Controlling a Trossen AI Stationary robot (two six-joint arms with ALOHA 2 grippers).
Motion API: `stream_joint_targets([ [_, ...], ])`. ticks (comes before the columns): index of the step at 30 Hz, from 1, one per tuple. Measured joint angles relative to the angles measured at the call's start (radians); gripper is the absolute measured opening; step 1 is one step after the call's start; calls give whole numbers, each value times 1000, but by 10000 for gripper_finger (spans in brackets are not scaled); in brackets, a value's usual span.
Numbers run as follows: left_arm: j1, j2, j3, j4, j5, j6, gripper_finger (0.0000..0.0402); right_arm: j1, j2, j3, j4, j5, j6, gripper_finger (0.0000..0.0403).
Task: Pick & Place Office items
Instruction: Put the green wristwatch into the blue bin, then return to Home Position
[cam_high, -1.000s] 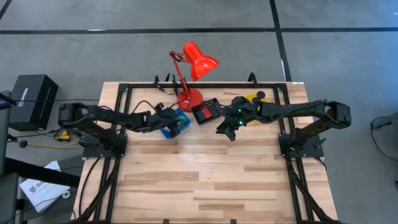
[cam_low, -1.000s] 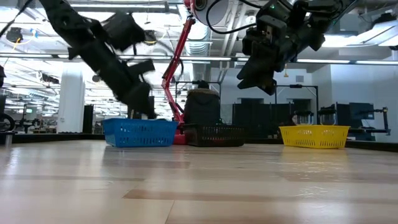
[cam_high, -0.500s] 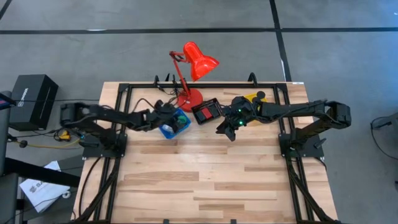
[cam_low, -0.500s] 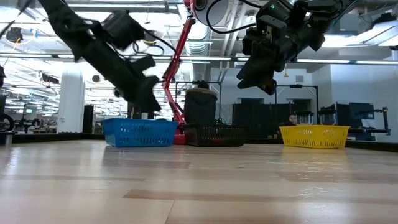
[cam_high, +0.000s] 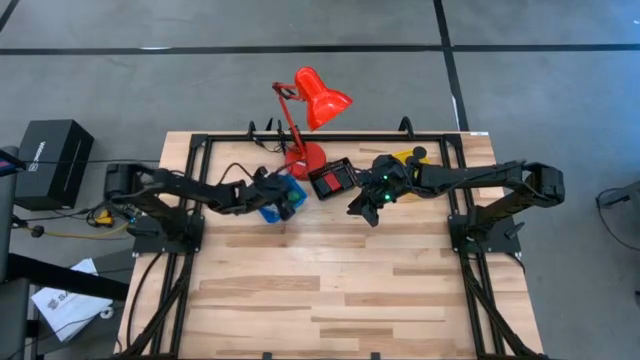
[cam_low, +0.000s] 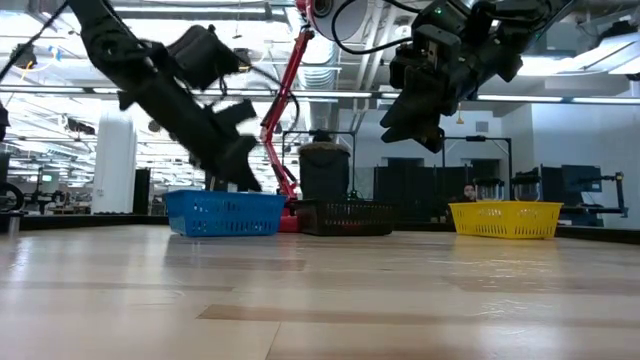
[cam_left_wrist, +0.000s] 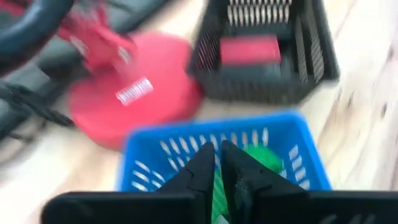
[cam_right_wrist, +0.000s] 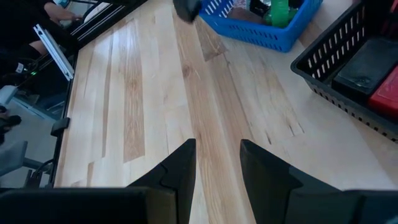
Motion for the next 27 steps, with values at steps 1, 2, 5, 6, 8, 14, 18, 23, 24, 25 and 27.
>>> stream_joint_targets([
  [1,0,-28,0,-2,-11,13,18,-1,0,0,1,0,-2,117],
  [2,0,-59,0,-2,-15,26,12,-4,-3,0,1,0,-8,117],
  [5,4,-175,0,-54,-16,49,3,-13,-43,-1,-12,-4,-52,117],
  [6,5,-215,0,-82,-17,50,3,-17,-63,-1,-23,-4,-68,117],
  [8,5,-291,0,-133,-17,49,3,-27,-116,-1,-50,-2,-79,117],
  [14,-19,-528,0,-260,-12,49,2,-80,-331,0,-96,16,-222,117],
  [18,-32,-705,-30,-293,88,73,2,-109,-459,-15,-140,49,-348,117],
  [23,-34,-962,-192,-243,212,79,2,-152,-591,-147,-37,62,-392,117],
  [24,-34,-1015,-229,-228,218,79,2,-163,-618,-179,-10,62,-388,117],
  [25,-34,-1068,-263,-219,220,79,2,-175,-644,-210,14,63,-388,117],
  [27,-34,-1169,-322,-195,223,80,2,-198,-692,-269,67,62,-388,117],
])
